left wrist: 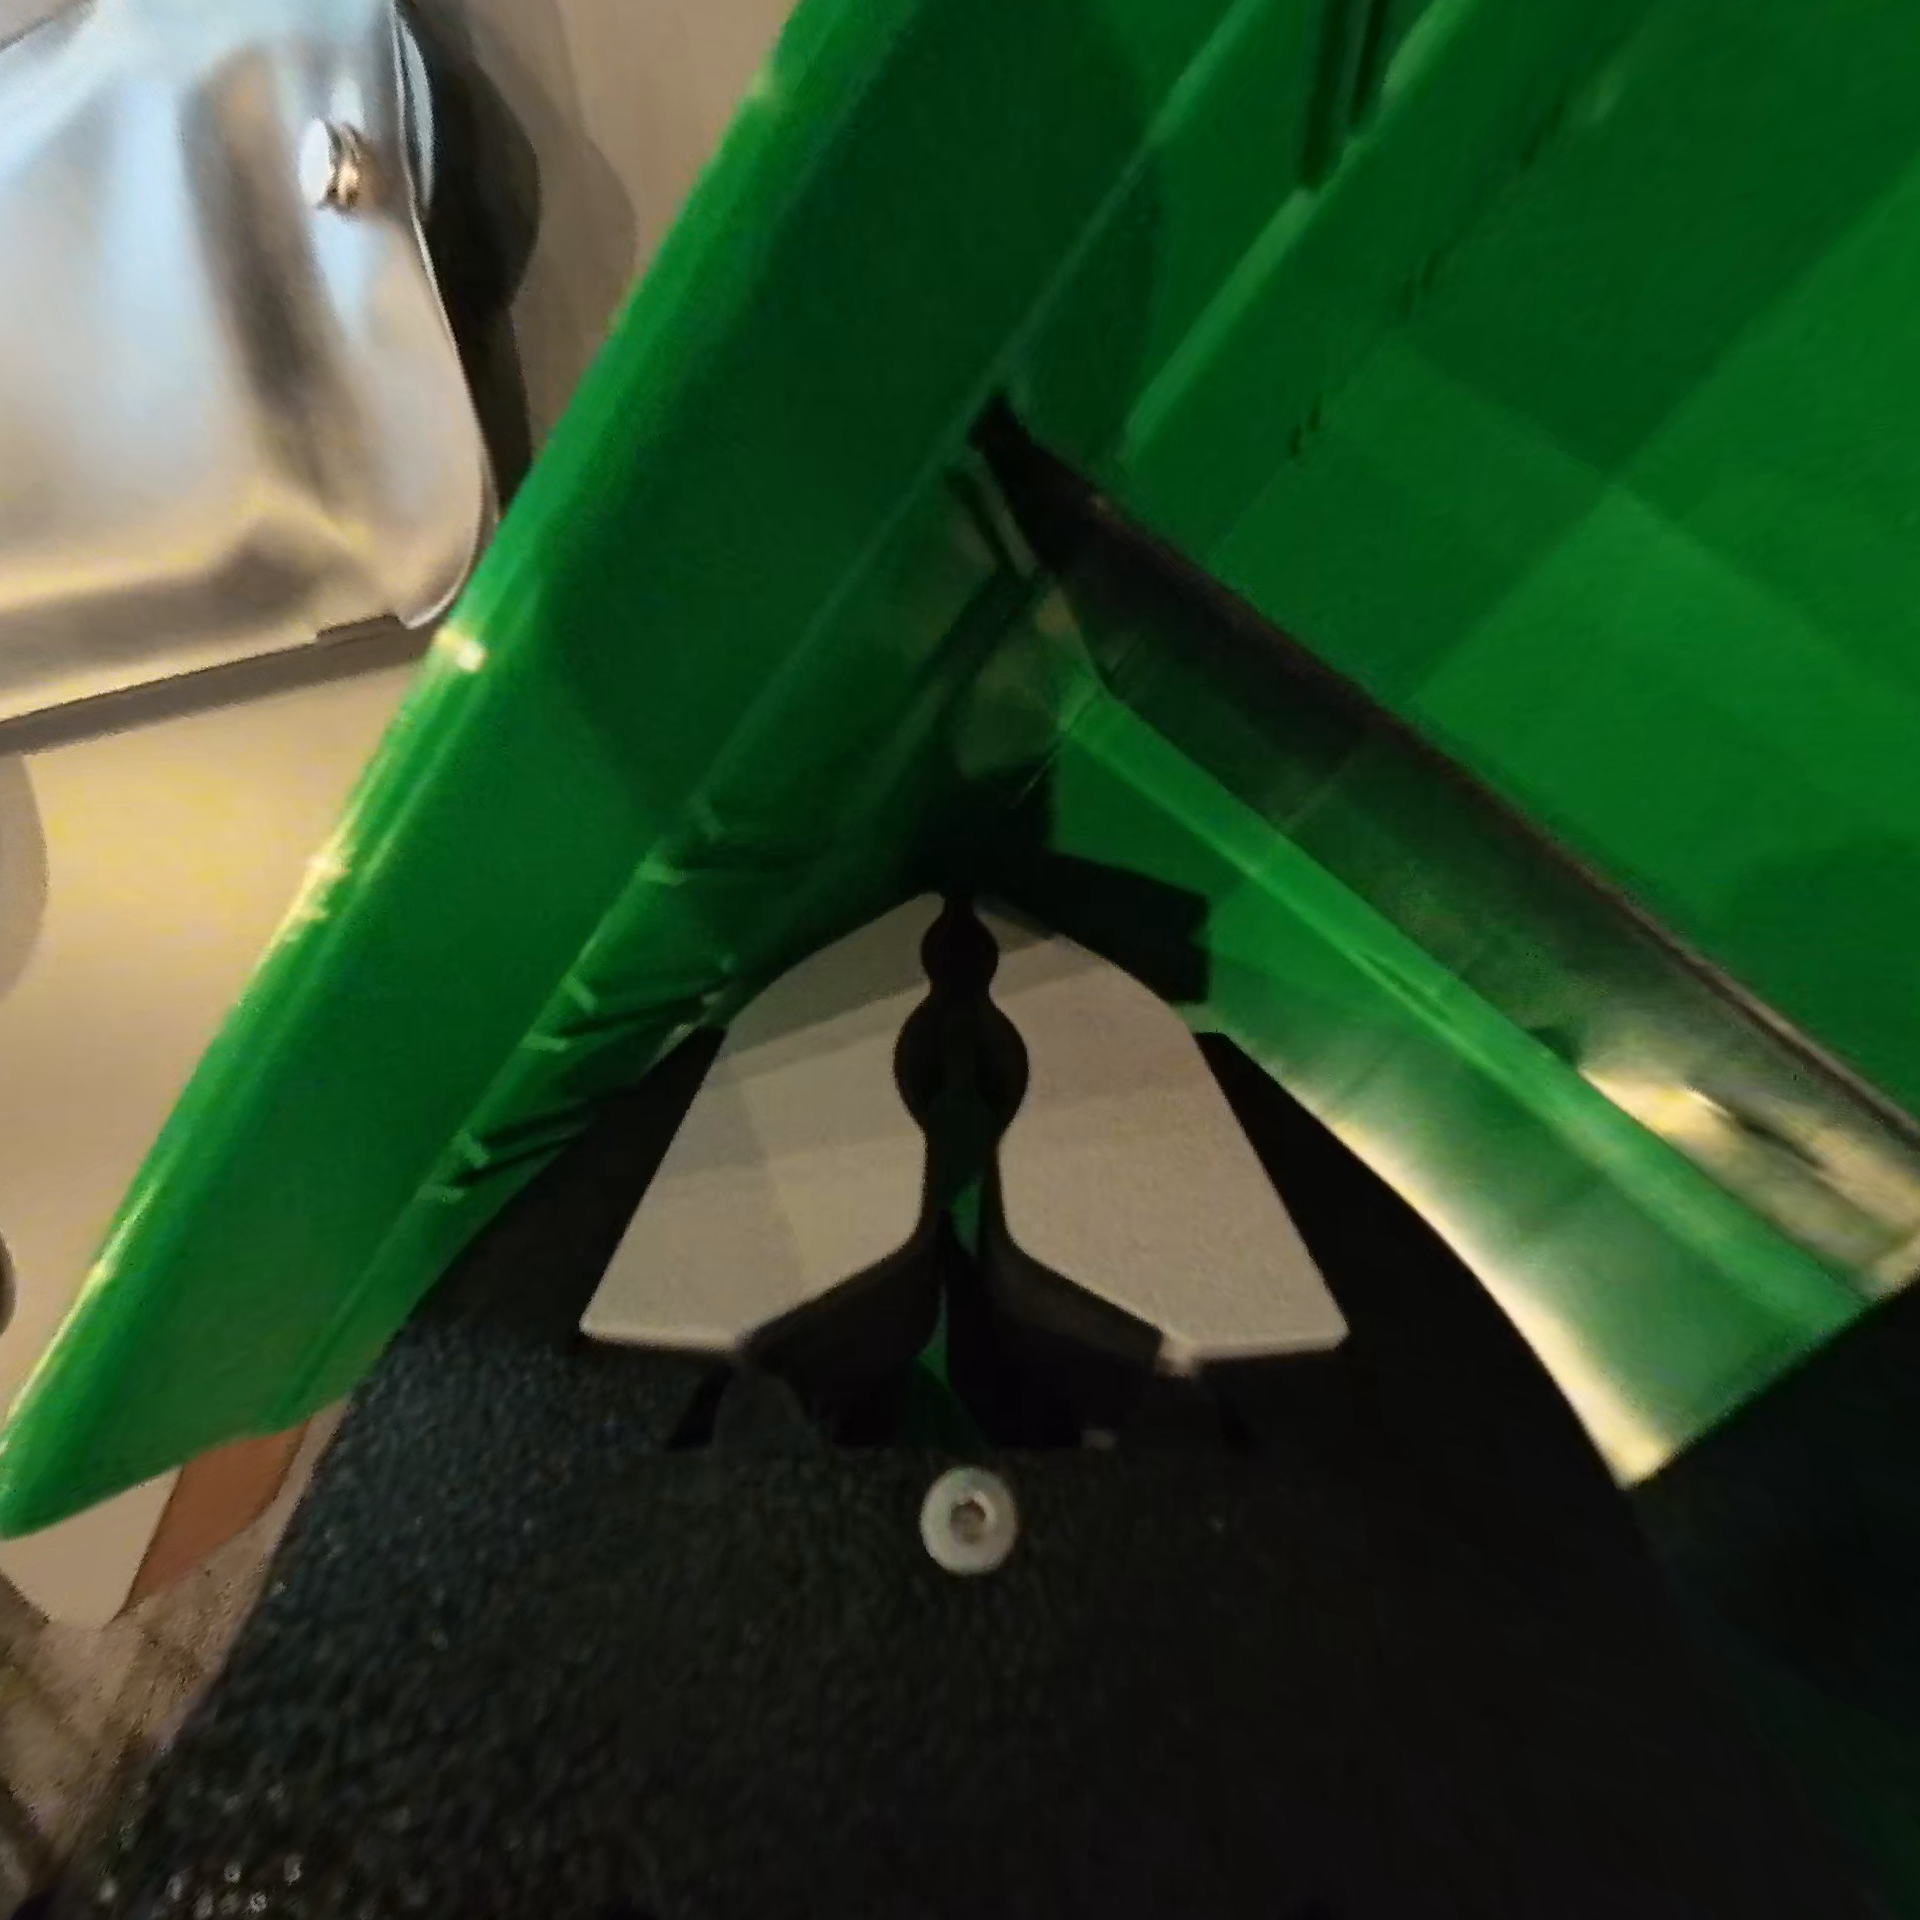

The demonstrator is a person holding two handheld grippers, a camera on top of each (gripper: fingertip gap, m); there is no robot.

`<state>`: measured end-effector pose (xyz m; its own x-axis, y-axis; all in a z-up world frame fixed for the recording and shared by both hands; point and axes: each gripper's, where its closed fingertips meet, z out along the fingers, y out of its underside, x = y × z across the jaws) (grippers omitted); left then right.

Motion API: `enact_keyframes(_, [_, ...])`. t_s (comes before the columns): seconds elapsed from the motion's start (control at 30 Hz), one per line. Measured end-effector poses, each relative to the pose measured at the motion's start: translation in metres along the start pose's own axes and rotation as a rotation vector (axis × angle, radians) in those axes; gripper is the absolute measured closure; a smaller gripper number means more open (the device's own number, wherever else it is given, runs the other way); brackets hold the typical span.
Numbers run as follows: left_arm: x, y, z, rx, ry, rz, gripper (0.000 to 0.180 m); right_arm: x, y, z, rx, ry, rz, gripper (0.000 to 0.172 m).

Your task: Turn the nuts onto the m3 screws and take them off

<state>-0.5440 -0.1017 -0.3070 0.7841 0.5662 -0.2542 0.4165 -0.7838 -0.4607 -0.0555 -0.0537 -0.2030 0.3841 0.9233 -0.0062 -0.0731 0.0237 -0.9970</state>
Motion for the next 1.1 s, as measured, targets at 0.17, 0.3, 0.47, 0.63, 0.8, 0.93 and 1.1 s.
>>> enact_keyframes(0.17, [0.005, 0.001, -0.001, -0.012, 0.068, -0.011, 0.180, 0.000, 0.000, 0.000, 0.002, -0.002, 0.002, 0.172])
enact_keyframes(0.3, [0.020, -0.006, -0.022, 0.029, 0.302, -0.127, 0.180, 0.000, -0.001, -0.001, 0.005, -0.004, 0.007, 0.172])
enact_keyframes(0.47, [0.009, -0.021, -0.029, 0.105, 0.214, -0.040, 0.180, 0.000, 0.000, 0.000, 0.000, -0.005, 0.005, 0.172])
enact_keyframes(0.63, [0.051, -0.007, -0.027, 0.029, 0.387, 0.127, 0.180, -0.001, 0.000, 0.000, 0.002, -0.009, 0.006, 0.172])
enact_keyframes(0.8, [0.056, 0.009, -0.028, 0.014, 0.388, 0.389, 0.180, 0.000, 0.000, 0.000, 0.004, -0.010, 0.013, 0.172])
enact_keyframes(0.93, [0.053, 0.008, -0.026, 0.069, 0.346, 0.518, 0.180, -0.001, 0.000, 0.000, 0.000, -0.013, 0.009, 0.172])
enact_keyframes(1.1, [0.056, 0.010, -0.023, 0.047, 0.432, 0.476, 0.167, -0.001, 0.000, 0.000, 0.001, -0.014, 0.012, 0.172])
